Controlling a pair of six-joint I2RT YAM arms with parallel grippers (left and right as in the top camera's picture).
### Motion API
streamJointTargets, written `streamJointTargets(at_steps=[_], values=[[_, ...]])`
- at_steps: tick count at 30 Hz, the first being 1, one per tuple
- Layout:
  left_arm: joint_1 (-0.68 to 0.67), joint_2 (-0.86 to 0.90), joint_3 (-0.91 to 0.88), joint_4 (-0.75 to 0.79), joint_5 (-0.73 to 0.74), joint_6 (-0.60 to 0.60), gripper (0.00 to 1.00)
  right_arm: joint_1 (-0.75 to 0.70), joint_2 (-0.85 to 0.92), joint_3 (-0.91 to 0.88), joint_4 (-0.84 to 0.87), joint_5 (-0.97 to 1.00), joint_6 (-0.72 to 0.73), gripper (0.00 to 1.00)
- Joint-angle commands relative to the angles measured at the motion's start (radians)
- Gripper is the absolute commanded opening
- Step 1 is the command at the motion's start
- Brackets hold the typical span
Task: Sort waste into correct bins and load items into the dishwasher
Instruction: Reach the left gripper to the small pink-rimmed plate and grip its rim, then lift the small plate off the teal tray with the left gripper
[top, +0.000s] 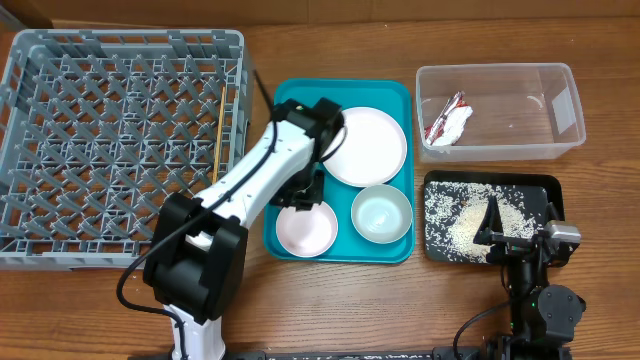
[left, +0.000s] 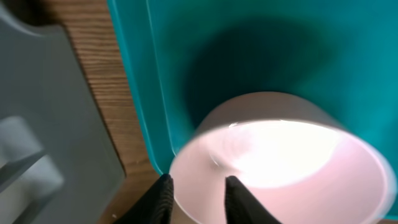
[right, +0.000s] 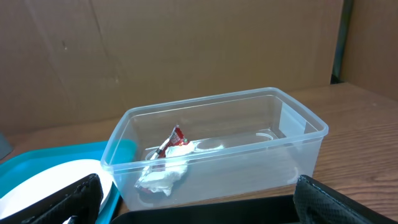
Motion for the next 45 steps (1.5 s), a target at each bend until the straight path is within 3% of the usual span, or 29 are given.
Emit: streamJointTargets(at_steps=[1,10,12,17,22,27,30,32,33,39,45], values=[[0.053,-0.014,-0.076,0.050,0.117,0.060,0.26,-0.003,-0.010,-0.010,0.003,0.005,0.007,1.00],[0.075,-0.016,-0.104,0.053,0.135,0.112,0.30,-0.003,-0.010,-0.010,0.003,0.006,0.007,1.00],[0.071,-0.023,-0.110,0.045,0.141,0.111,0.21,-0.003,-0.010,-0.010,0.003,0.006,0.007,1.00],[0.081,-0.121,-0.114,0.087,0.129,0.113,0.42,-0.003,-0.010,-0.010,0.003,0.005,0.007,1.00],[0.099,-0.274,-0.114,0.096,0.120,0.111,0.43,-0.003,-0.010,-0.010,0.003,0.006,0.007,1.00],[0.094,-0.457,-0.159,0.106,0.011,0.110,0.44,-0.003,-0.010,-0.010,0.003,0.006,0.007,1.00],[0.096,-0.554,-0.275,0.183,-0.009,0.108,0.58,-0.003,-0.010,-0.010,0.003,0.005,0.007,1.00],[0.101,-0.607,-0.364,0.241,0.010,0.102,0.81,-0.003,-0.010,-0.010,0.003,0.005,0.007,1.00],[0.103,-0.621,-0.388,0.262,0.038,0.103,1.00,-0.003,-0.010,-0.010,0.003,0.005,0.007,1.00],[0.103,-0.624,-0.397,0.281,0.119,0.107,1.00,-0.003,-0.010,-0.010,0.003,0.005,0.006,1.00],[0.093,-0.559,-0.401,0.312,0.102,0.070,0.77,-0.003,-0.010,-0.010,0.003,0.005,0.007,1.00]])
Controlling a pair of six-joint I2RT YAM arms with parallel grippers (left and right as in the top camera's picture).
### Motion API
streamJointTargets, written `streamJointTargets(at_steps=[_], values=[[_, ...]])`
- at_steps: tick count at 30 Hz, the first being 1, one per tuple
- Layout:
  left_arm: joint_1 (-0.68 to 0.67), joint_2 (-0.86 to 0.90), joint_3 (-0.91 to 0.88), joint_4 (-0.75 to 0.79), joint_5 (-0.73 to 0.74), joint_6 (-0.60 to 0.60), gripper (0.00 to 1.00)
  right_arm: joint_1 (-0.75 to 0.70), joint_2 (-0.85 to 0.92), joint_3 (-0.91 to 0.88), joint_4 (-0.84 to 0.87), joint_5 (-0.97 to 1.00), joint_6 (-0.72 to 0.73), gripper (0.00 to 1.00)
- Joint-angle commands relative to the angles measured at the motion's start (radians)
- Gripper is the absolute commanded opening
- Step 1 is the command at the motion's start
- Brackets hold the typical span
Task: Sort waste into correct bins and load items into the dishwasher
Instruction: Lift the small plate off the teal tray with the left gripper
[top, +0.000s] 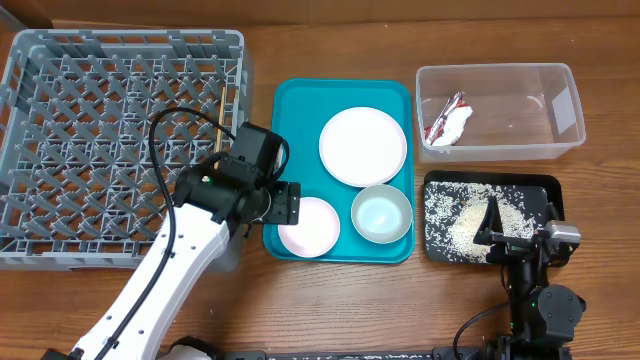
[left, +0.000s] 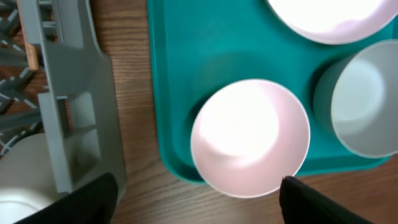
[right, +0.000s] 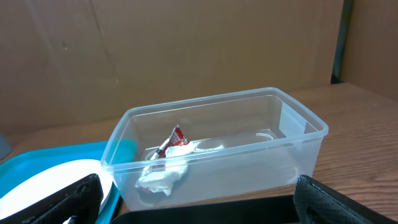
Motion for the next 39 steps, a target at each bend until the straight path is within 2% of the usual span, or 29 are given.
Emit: streamJointTargets(at_steps=[1,7,12,18,24,28,35,39], values=[[-0.008,0.069,-0.005,0.008,0.003,-0.029,0.77,-0.003,-0.010,-0.010,0.003,0.005,0.006,1.00],[-0.009,0.241,-0.005,0.017,-0.031,-0.058,0.74,-0.003,-0.010,-0.010,0.003,0.005,0.006,1.00],[-0.009,0.352,-0.005,0.024,-0.003,-0.073,0.63,-0.003,-0.010,-0.010,0.003,0.005,0.006,1.00],[-0.009,0.404,-0.006,0.055,-0.011,-0.068,0.52,-0.003,-0.010,-0.010,0.003,0.006,0.006,1.00],[-0.009,0.467,-0.006,0.085,-0.003,-0.068,0.32,-0.003,-0.010,-0.010,0.003,0.005,0.006,1.00],[-0.009,0.473,-0.004,0.075,0.011,-0.068,0.06,-0.003,-0.010,-0.010,0.003,0.005,0.006,1.00],[-0.005,0.405,0.112,-0.024,-0.005,-0.068,0.04,-0.003,-0.010,-0.010,0.003,0.005,0.006,1.00],[-0.005,0.356,0.235,-0.128,-0.092,-0.068,0.04,-0.003,-0.010,-0.010,0.003,0.006,0.006,1.00]])
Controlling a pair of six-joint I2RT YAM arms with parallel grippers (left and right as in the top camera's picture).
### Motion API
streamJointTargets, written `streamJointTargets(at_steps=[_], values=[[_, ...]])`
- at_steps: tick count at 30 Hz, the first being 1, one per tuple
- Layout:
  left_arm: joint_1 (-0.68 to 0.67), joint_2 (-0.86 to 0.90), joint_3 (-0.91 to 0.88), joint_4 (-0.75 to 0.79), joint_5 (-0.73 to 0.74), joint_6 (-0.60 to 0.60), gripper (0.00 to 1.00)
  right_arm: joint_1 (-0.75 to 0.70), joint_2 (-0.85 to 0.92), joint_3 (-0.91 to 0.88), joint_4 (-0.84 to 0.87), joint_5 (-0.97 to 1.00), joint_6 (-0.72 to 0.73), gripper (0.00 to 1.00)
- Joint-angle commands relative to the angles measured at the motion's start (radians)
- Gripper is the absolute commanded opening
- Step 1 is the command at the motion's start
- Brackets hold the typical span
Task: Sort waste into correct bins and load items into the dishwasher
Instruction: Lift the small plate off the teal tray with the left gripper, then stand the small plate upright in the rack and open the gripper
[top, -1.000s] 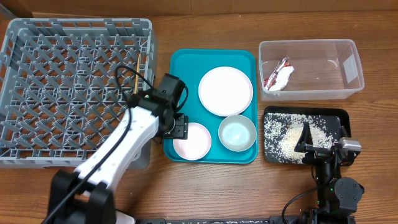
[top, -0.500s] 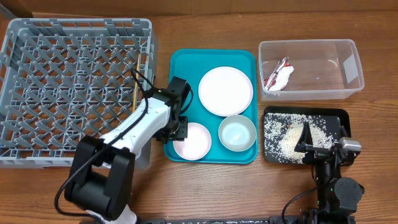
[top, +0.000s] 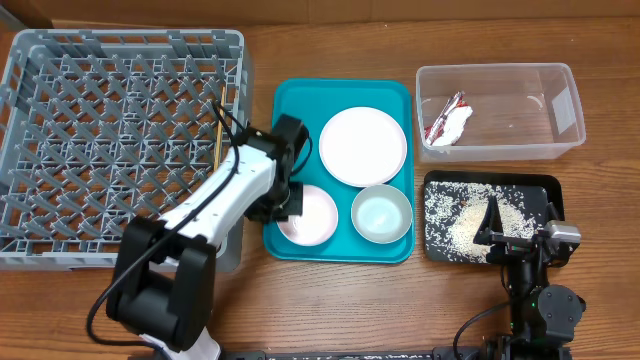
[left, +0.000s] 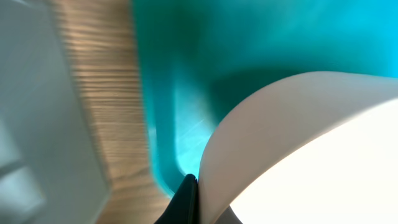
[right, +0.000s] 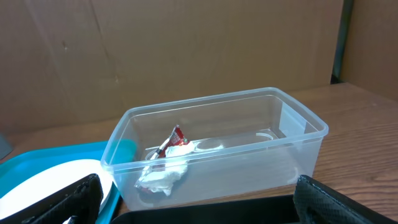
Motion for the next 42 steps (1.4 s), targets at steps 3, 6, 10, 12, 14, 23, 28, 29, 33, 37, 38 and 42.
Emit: streamJointTargets(at_steps=[3,6,10,12,14,23,28,29,33,37,38,42], values=[[-0.003,-0.084,0.159,-0.084,-0.126,-0.006,0.04,-0.003,-0.010,-0.010,0.003,0.005,0.007,1.00],[-0.003,-0.085,0.225,-0.188,-0.276,-0.028,0.04,-0.003,-0.010,-0.010,0.003,0.005,0.006,1.00],[0.011,-0.085,0.368,-0.380,-0.553,-0.147,0.04,-0.003,-0.010,-0.010,0.003,0.005,0.007,1.00],[0.021,-0.085,0.452,-0.455,-0.692,-0.185,0.04,-0.003,-0.010,-0.010,0.003,0.005,0.006,1.00],[0.029,-0.085,0.517,-0.488,-0.805,-0.209,0.04,-0.003,-0.010,-0.010,0.003,0.005,0.007,1.00],[0.064,-0.024,0.548,-0.353,-1.182,-0.231,0.04,-0.003,-0.010,-0.010,0.003,0.005,0.007,1.00],[0.115,0.089,0.548,-0.344,-1.244,-0.226,0.04,-0.003,-0.010,-0.010,0.003,0.005,0.007,1.00],[0.124,0.118,0.548,-0.345,-1.260,-0.226,0.04,-0.003,-0.010,-0.010,0.003,0.005,0.007,1.00],[0.139,0.226,0.548,-0.338,-1.333,-0.224,0.04,-0.003,-0.010,-0.010,0.003,0.005,0.007,1.00],[0.141,0.317,0.548,-0.327,-1.369,-0.224,0.04,-0.003,-0.010,-0.010,0.003,0.005,0.007,1.00],[0.141,0.338,0.548,-0.314,-1.360,-0.224,0.04,-0.003,-0.010,-0.010,0.003,0.005,0.007,1.00],[0.141,0.408,0.548,-0.304,-1.346,-0.223,0.05,-0.003,-0.010,-0.010,0.003,0.005,0.007,1.00]])
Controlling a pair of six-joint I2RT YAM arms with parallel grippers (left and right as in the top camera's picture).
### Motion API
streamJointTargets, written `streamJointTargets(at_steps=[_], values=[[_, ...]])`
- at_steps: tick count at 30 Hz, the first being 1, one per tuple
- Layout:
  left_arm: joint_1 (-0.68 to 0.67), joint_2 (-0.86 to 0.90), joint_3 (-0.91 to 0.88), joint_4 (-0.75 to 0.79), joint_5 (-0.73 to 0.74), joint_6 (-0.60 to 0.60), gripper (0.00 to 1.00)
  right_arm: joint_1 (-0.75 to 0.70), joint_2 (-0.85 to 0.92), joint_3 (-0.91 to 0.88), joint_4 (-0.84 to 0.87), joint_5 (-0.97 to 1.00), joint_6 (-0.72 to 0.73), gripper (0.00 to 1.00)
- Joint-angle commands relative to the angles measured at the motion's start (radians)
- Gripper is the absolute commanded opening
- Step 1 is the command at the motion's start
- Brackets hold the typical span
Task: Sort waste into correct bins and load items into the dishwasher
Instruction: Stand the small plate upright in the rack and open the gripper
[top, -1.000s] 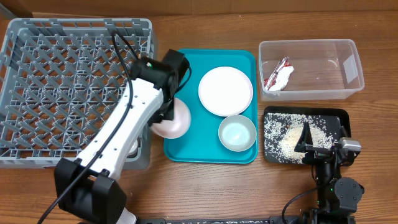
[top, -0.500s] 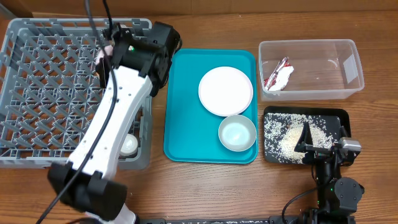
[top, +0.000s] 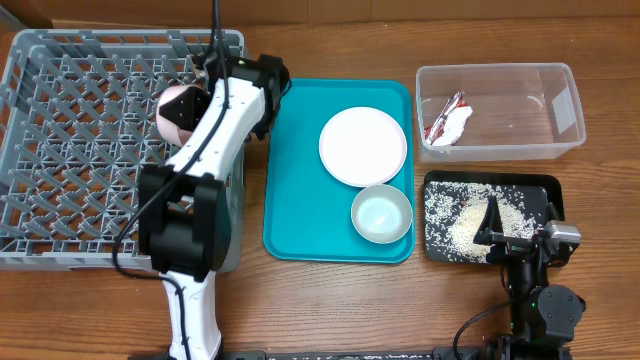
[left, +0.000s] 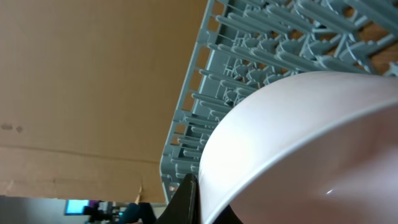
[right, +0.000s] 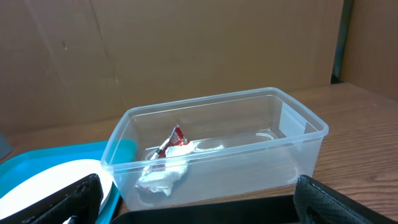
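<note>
A pink bowl (top: 177, 110) hangs tilted over the upper right part of the grey dish rack (top: 90, 150), and my left gripper (top: 199, 98) is shut on its rim. In the left wrist view the bowl (left: 311, 143) fills the lower right, one dark finger (left: 188, 200) lies against its rim, and the rack (left: 261, 56) shows behind. My right gripper (right: 199, 208) rests open at the near right, its fingers wide apart, over the black tray of rice (top: 440, 195).
The teal tray (top: 300, 200) holds a white plate (top: 363, 146) and a pale blue bowl (top: 381, 214). A clear bin (top: 545, 145) at the back right holds a crumpled wrapper (top: 447, 122). My left arm reaches across the rack's right side.
The pink bowl has left the teal tray's near left corner and now hangs over the rack's upper right part, still in my left gripper. The right arm has not moved.
My left gripper stood low at the pink bowl's rim on the teal tray. Then it was open and higher above the bowl. Then it was down on the rim again, gripping it. Now the bowl is held over the rack. The right arm stayed still throughout.
</note>
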Motion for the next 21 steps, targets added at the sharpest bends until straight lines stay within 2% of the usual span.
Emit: streamJointTargets(at_steps=[1,5,12,19,21], values=[[0.000,0.059,0.014,-0.002,-0.056,-0.024,0.06,-0.003,-0.010,-0.010,0.003,0.005,0.006,1.00],[-0.004,0.073,0.014,-0.007,-0.058,-0.025,0.07,-0.003,-0.010,-0.010,0.003,0.005,0.006,1.00],[-0.005,0.053,0.030,-0.092,-0.074,-0.052,0.04,-0.003,-0.010,-0.010,0.003,0.005,0.006,1.00],[-0.003,0.052,0.027,-0.087,0.041,-0.099,0.04,-0.003,-0.010,-0.010,0.003,0.005,0.006,1.00],[-0.004,0.052,0.027,-0.089,0.041,-0.098,0.09,-0.003,-0.010,-0.010,0.003,0.005,0.006,1.00]])
